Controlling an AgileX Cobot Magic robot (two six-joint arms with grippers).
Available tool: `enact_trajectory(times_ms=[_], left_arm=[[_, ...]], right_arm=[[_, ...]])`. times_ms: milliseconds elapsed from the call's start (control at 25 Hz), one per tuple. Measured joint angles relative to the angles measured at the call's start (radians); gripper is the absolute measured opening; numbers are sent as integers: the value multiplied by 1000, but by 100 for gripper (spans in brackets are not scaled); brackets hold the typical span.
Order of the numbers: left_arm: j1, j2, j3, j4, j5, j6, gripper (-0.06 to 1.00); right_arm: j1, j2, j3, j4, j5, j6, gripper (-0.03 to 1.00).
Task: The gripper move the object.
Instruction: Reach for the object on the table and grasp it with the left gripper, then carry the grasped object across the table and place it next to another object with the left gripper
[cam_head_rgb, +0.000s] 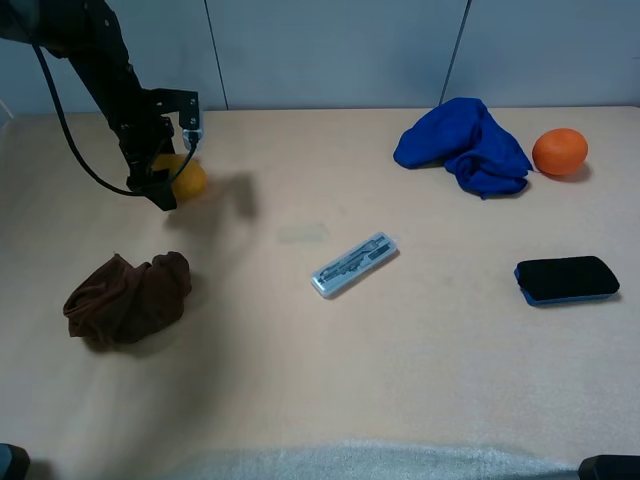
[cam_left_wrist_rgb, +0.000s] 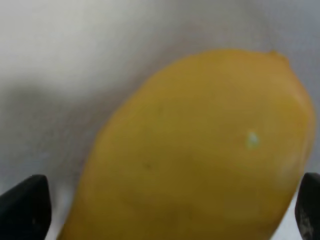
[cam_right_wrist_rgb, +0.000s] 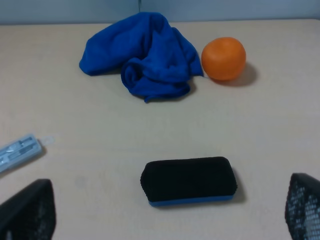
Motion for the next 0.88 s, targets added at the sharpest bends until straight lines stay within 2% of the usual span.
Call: enact_trajectory(times_ms=[80, 200, 320, 360, 440, 880], left_arm=[[0, 1, 0, 0, -1, 18, 97], [0, 1, 0, 0, -1, 48, 90], [0, 1, 0, 0, -7, 68, 75], [0, 1, 0, 0, -7, 68, 75], [0, 1, 0, -1, -8, 88, 63], [0, 1, 0, -3, -11, 96, 63]], right_arm=[[0, 0, 0, 0, 0, 0, 69], [0, 0, 0, 0, 0, 0, 69], [0, 0, 0, 0, 0, 0, 69], [0, 0, 0, 0, 0, 0, 69], [0, 0, 0, 0, 0, 0, 69], [0, 0, 0, 0, 0, 0, 69]])
